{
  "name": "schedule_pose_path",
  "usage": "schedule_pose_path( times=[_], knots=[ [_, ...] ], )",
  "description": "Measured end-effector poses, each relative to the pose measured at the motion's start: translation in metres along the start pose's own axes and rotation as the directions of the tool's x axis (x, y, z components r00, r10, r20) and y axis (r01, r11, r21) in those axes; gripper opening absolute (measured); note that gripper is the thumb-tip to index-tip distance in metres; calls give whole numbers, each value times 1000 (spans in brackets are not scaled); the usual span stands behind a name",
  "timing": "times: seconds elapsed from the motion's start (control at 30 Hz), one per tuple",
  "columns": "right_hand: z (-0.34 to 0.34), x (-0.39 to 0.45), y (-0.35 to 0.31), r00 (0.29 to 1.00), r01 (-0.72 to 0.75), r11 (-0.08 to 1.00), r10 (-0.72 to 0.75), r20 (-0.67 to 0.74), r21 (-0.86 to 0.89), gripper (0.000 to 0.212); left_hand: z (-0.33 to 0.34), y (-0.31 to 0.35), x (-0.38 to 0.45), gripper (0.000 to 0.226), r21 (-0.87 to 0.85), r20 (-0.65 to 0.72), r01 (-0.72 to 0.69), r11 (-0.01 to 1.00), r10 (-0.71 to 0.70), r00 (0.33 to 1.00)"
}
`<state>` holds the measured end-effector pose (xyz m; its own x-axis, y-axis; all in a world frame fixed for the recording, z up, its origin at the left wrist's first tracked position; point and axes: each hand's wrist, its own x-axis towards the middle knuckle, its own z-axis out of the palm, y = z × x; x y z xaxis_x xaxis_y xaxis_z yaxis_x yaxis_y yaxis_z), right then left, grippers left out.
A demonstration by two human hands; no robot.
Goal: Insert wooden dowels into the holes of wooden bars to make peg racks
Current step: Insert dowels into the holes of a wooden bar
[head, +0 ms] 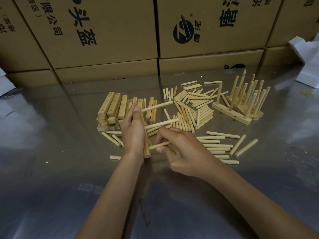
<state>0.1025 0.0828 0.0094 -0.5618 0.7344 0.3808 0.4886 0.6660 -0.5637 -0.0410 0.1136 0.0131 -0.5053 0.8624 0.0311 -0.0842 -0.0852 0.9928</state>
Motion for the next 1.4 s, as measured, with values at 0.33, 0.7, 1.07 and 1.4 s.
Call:
schedule_pose_path(
  times=[0.33, 0.7, 1.07, 1.4],
  knots=[
    [-7, 5, 2, 996, 33, 994, -41, -78, -103, 11, 0, 6, 3, 22, -124, -55, -9, 992, 2, 999],
    [-9, 2, 2, 992, 108, 978, -117, -39, -180, 8, -1, 0, 0, 32, -70, 32, -13, 997, 15, 999],
    [-2, 0, 5, 992, -94, 995, 90, -83, -44, 11, 0, 2, -2, 33, -22, 90, -142, 990, 144, 985],
    [-9, 4, 7, 983, -181, 981, 183, -28, 64, 12, 1, 0, 5, 28, -76, 17, -114, 991, 116, 993]
  ],
)
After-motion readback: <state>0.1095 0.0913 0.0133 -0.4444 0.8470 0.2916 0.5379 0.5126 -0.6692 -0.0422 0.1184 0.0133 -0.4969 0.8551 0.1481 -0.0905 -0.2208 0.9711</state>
